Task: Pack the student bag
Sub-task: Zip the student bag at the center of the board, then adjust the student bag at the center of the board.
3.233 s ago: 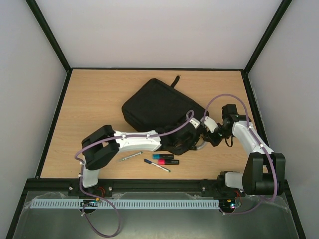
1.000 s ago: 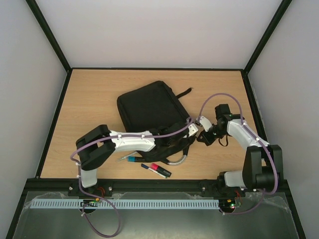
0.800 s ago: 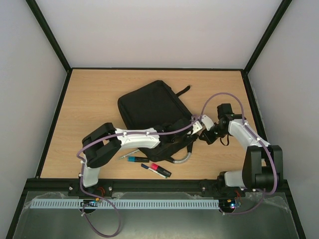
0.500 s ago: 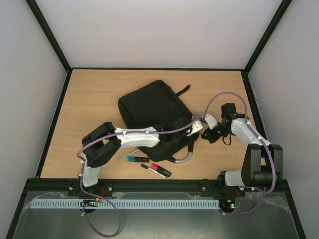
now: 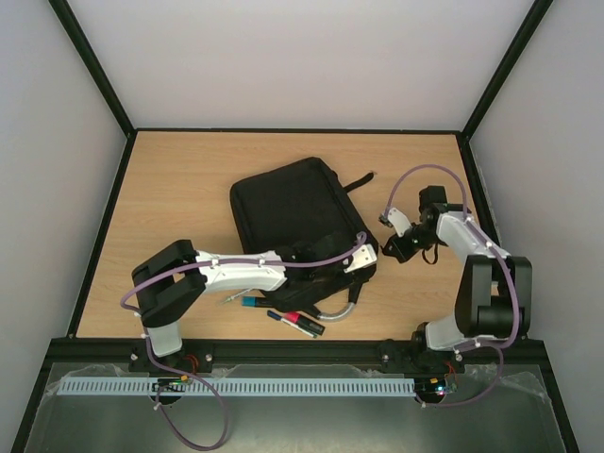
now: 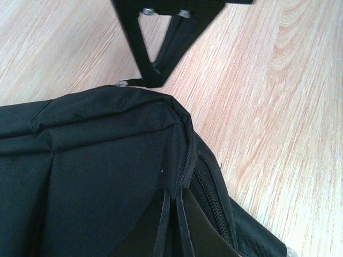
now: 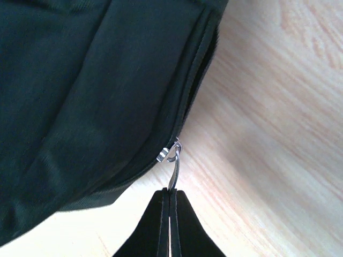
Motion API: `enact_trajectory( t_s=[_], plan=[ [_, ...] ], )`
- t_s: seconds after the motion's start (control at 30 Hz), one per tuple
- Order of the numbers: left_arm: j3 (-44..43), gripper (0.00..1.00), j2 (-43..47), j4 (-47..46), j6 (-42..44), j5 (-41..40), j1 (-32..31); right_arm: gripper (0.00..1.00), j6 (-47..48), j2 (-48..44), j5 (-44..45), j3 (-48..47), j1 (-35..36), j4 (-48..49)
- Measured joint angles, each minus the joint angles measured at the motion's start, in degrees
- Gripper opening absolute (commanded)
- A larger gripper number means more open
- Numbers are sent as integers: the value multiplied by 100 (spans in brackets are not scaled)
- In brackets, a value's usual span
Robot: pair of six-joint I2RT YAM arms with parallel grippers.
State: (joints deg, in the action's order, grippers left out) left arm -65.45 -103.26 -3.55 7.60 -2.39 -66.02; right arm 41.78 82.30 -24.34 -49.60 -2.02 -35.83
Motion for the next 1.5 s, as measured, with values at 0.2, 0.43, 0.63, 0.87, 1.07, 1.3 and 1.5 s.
enact_trajectory(
  t_s=[0.2, 0.43, 0.63, 0.87, 1.07, 1.3, 1.5],
  plan=[
    [94, 2, 31, -37, 11, 35, 0, 1, -254, 717, -203, -590, 7, 13],
    [98, 2, 33, -44, 37, 26, 2, 1, -612, 1506, -533, -1239, 17, -24],
    [96, 21, 33, -13, 57, -81, 13, 8, -809, 1794, -688, -1360, 17, -33],
    [96, 74, 319, 398, -59, -302, -31, 44, -1047, 1613, -562, -1300, -28, 415],
    [101, 83, 1272, 951, -811, -1027, 192, 50, -1034, 201, -439, -723, -37, 474],
    [1073, 99, 2756, 1482, -2426, -1480, 1987, 58, -872, -1174, -850, -70, 39, 273],
    [2363, 99, 3532, 1672, -3517, -813, 3980, 60, -758, -1596, -1075, 378, 540, 229]
  ],
)
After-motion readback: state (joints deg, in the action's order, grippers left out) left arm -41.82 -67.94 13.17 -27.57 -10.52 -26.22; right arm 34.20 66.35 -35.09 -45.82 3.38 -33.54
